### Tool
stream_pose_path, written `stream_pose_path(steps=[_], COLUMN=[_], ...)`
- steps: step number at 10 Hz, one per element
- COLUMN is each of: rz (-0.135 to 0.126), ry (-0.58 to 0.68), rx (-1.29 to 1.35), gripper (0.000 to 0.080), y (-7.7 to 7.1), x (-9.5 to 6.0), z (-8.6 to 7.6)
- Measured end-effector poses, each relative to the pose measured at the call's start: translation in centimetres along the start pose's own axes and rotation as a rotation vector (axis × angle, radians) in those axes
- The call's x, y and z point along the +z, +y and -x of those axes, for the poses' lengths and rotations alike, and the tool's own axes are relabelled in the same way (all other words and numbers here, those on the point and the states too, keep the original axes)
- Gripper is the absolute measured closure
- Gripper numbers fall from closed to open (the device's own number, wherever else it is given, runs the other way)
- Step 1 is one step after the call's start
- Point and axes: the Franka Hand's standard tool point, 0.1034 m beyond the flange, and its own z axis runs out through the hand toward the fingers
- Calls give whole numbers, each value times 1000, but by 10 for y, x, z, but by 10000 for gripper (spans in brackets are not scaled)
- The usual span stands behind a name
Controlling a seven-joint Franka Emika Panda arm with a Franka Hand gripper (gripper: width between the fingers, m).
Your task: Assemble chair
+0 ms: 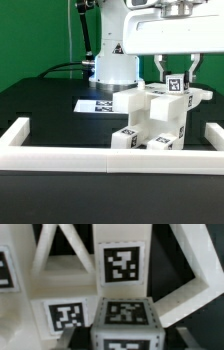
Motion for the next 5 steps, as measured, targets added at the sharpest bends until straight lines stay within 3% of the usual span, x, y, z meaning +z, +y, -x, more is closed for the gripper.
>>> stream_pose_path(steps=[5], rz=[-8], ry=[-7], rx=[288], gripper=[511], y=[-2], x=[0], z=[2])
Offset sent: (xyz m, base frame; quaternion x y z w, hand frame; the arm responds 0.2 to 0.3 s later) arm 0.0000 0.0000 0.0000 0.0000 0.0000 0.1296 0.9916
